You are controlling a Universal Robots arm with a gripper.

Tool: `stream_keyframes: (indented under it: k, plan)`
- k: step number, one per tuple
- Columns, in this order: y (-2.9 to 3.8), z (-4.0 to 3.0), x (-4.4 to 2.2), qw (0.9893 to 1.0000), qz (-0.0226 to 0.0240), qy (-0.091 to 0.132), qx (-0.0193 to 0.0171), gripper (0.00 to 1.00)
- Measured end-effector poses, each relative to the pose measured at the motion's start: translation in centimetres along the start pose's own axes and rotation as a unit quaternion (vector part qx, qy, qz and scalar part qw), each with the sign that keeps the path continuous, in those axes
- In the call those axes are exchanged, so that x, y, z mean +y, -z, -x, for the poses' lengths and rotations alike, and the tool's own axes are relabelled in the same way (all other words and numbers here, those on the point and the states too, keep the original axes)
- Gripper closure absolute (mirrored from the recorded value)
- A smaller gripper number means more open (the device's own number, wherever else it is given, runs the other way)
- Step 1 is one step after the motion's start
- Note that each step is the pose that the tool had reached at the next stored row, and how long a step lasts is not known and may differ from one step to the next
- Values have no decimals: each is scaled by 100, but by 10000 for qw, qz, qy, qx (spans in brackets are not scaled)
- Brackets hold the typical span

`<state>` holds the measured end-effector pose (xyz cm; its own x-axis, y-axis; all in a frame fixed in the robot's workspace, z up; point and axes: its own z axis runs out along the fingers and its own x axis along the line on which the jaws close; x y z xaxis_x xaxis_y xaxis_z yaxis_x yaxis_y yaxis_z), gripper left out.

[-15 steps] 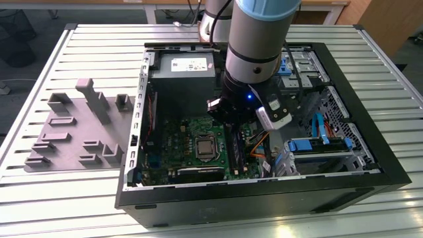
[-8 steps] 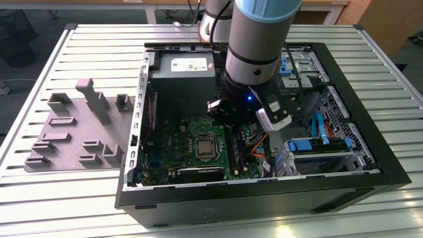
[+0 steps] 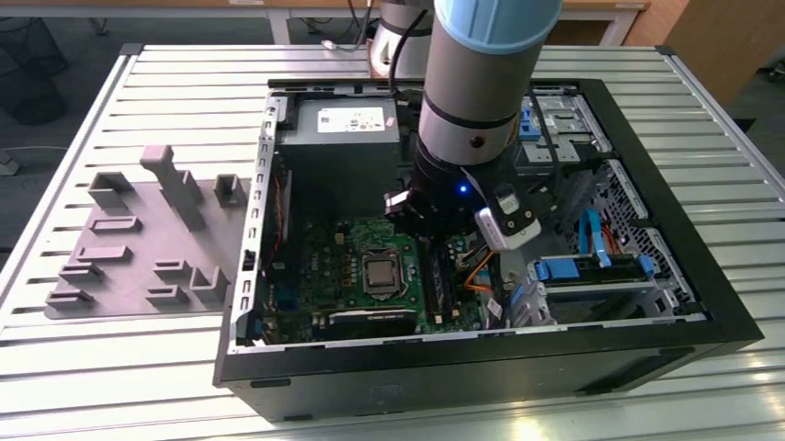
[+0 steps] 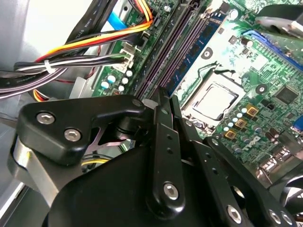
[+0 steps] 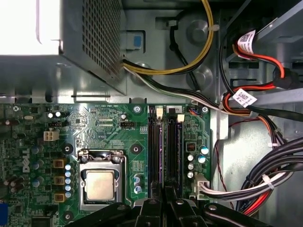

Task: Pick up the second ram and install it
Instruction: 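Insert the second ram into the second slot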

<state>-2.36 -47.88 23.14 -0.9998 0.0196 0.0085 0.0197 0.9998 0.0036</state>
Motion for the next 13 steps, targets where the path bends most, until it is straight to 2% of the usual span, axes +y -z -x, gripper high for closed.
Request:
stream_keyframes:
  k: [5,13]
  plan:
    - [-49,0,0,10000,1,0,0,86]
    - [-67,0,0,10000,2,0,-1,86]
